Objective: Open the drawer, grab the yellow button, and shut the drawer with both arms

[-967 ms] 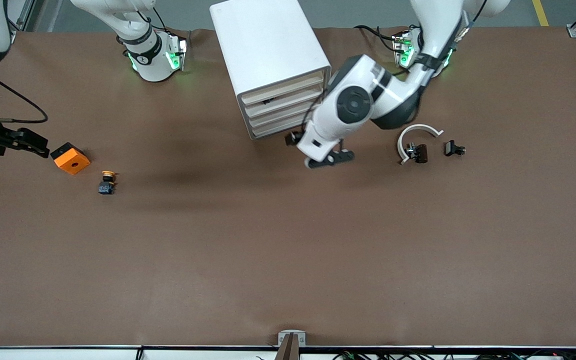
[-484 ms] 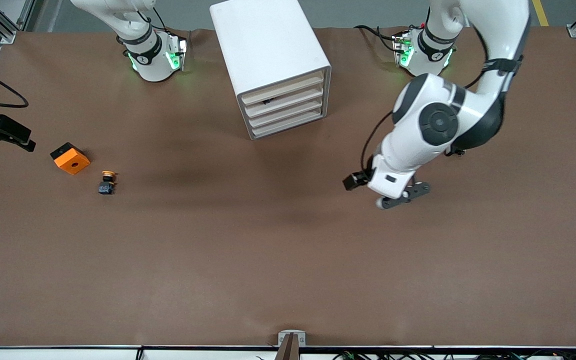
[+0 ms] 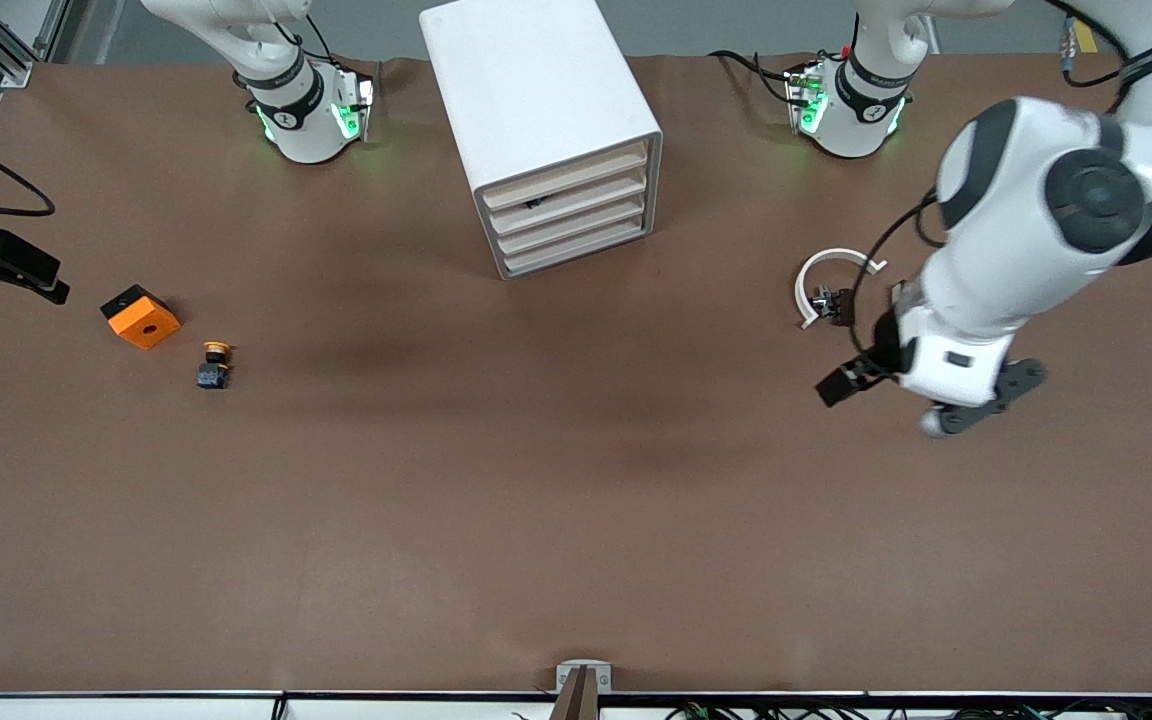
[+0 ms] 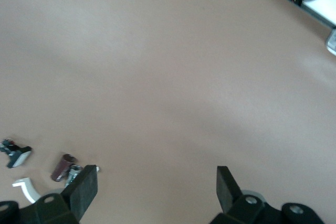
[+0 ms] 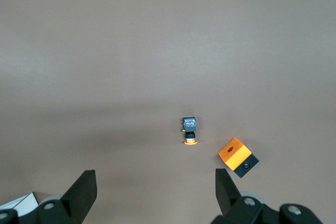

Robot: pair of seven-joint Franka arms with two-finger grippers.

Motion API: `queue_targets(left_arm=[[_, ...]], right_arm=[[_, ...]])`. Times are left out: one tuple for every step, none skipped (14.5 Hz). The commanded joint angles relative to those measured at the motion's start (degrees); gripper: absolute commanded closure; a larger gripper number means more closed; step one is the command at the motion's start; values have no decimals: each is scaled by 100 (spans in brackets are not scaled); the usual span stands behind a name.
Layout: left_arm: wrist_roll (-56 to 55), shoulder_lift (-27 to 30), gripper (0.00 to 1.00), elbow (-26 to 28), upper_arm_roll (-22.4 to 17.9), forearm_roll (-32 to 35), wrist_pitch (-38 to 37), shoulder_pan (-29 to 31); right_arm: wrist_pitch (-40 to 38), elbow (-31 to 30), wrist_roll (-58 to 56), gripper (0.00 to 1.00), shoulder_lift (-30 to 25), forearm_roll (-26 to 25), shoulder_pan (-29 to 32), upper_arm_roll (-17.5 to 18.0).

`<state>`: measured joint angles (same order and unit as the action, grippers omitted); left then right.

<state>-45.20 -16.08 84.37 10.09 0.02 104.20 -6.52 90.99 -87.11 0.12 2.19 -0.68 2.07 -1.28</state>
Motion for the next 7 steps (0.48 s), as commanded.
queue_targets(left_arm=[[327,25,0,-342,63,103,-452,352],[502,87,0,-412,63,103,-610,483],[704,96,0,-483,72,103,-768,606],[906,113,0,-492,80,103,-935,703],[1091,209,0,-492,72,103,-1050,748],[1310,323,0,-492,63,103,-1068,748],[1547,411,0,-483,54,103,-1077,757]], right_arm=[[-116,195,67,0,89,77,4,14],[-116,204,67,0,89,77,21,5],[-116,204,59,0,89,68,30,5],[-116,204,59,0,89,68,30,5],[-116,204,59,0,89,68,30,5],[-116,204,59,0,89,68,22,5],[-116,204,59,0,89,77,13,5]])
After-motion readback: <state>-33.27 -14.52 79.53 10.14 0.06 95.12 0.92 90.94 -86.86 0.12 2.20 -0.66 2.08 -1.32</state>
